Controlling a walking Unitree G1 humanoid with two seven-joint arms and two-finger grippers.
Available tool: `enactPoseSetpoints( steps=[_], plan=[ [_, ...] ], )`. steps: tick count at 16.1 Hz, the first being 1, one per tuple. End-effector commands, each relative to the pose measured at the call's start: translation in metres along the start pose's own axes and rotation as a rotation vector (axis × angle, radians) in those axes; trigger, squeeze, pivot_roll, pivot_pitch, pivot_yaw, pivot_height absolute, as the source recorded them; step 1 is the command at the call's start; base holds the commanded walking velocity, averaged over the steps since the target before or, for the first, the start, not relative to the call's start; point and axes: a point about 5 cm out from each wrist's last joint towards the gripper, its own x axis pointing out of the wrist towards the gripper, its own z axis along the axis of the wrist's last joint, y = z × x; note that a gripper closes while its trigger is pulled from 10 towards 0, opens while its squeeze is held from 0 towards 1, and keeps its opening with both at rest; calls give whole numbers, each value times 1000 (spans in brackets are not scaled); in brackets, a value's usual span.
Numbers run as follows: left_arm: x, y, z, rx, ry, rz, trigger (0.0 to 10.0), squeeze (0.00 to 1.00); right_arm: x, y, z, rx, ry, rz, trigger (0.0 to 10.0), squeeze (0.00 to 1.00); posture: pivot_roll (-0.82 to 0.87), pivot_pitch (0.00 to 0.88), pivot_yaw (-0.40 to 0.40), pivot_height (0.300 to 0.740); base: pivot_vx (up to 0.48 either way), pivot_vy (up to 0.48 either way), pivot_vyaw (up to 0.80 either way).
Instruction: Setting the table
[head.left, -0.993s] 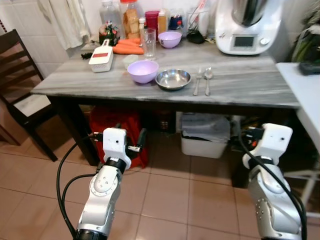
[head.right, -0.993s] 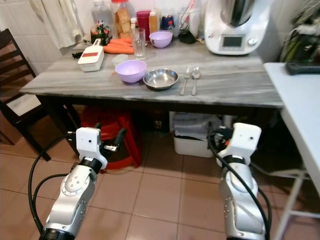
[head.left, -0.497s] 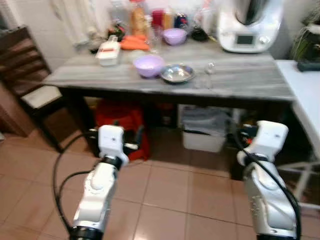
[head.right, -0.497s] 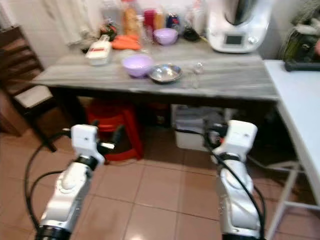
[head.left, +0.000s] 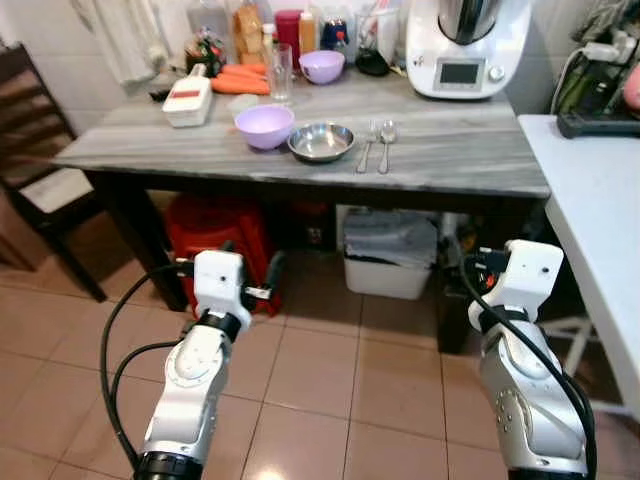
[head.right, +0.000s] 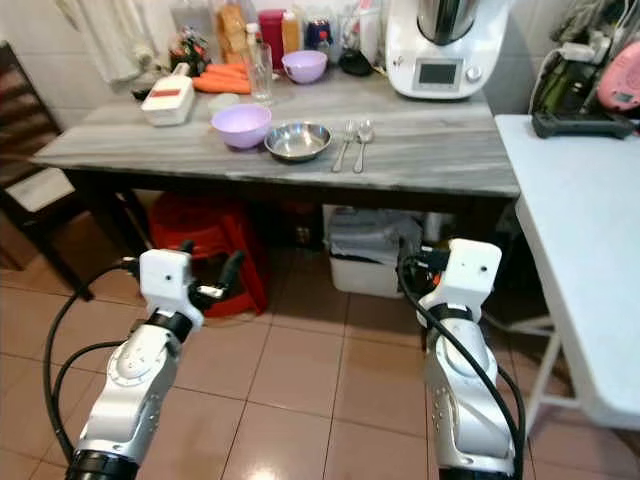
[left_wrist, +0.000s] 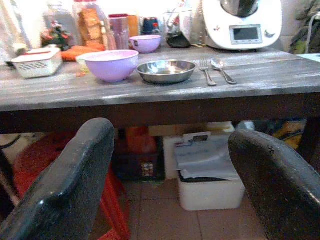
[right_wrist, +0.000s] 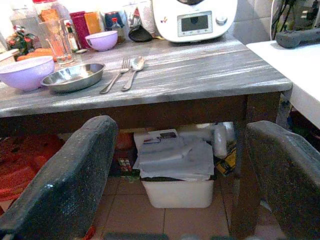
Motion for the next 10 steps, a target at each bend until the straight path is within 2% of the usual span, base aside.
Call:
enactPoseSetpoints(
  steps=[1, 6, 7, 10],
  plan=[
    [2, -6, 1, -11, -3, -20, 10000, 0, 0, -8, 4, -9, -11, -30, 10000, 0, -105, 21, 64, 740, 0, -390, 0],
    [2, -8, 0, -12, -3, -30, 10000, 0, -1, -7, 7, 2, -37, -30, 10000, 0, -111, 17, 68, 740, 0, -410, 0],
    [2, -9, 0, -12, -3, -35, 10000, 0, -1, -7, 9, -20, -51, -27, 10000, 0, -111, 17, 68, 740, 0, -480, 0],
    [3, -11, 0, -13, -5, -43, 10000, 0, -1, -8, 6, -3, -34, -39, 10000, 0, -111, 13, 71, 740, 0, -480, 0]
  ],
)
